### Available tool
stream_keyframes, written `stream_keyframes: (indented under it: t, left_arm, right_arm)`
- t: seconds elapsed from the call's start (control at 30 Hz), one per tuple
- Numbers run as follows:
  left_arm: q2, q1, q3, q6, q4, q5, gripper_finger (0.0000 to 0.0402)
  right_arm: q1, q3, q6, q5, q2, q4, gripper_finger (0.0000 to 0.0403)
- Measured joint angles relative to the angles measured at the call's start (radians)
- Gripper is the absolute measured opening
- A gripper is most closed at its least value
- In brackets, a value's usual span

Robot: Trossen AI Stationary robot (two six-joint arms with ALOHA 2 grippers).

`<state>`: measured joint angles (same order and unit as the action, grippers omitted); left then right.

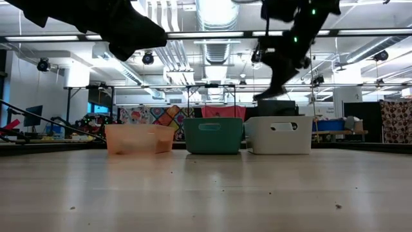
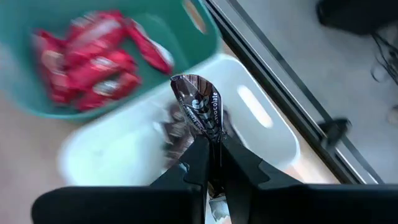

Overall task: Organize candy in baskets
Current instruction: Put the brown chocolate into the white bin, then return to Home Position

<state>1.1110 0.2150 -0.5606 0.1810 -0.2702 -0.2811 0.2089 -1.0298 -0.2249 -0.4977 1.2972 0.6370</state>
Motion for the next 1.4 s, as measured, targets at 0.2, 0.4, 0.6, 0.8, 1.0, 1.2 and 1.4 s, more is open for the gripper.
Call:
stream_keyframes:
  t: [0.2, 0.4, 0.6, 0.8, 1.0, 1.2, 1.4]
  left_arm:
    - [0.0, 0.0, 0.0, -0.006, 0.0, 0.0, 0.0115]
    - [0.0, 0.0, 0.0, -0.011, 0.0, 0.0, 0.0115]
    - [0.0, 0.0, 0.0, -0.011, 0.001, 0.0, 0.0115]
    - [0.0, 0.0, 0.0, -0.014, 0.001, 0.0, 0.0115]
    - [0.0, 0.0, 0.0, -0.029, 0.001, -0.018, 0.0115]
    - [0.0, 0.0, 0.0, -0.049, 0.004, -0.048, 0.0115]
    - [0.0, 0.011, 0.0, -0.081, 0.061, -0.026, 0.0115]
  right_arm:
    - [0.097, 0.092, -0.001, 0.0, 0.002, -0.061, 0.0027]
    - [0.141, 0.157, 0.0, 0.001, 0.003, -0.148, 0.0027]
    - [0.145, 0.193, -0.011, 0.001, 0.003, -0.232, 0.0031]
    - [0.145, 0.193, -0.028, 0.0, 0.003, -0.232, 0.0066]
    - [0.145, 0.193, -0.037, 0.0, 0.002, -0.233, 0.0101]
    - [0.133, 0.193, -0.026, 0.016, -0.037, -0.232, 0.0121]
    - [0.044, 0.211, 0.024, 0.154, -0.152, -0.282, 0.0118]
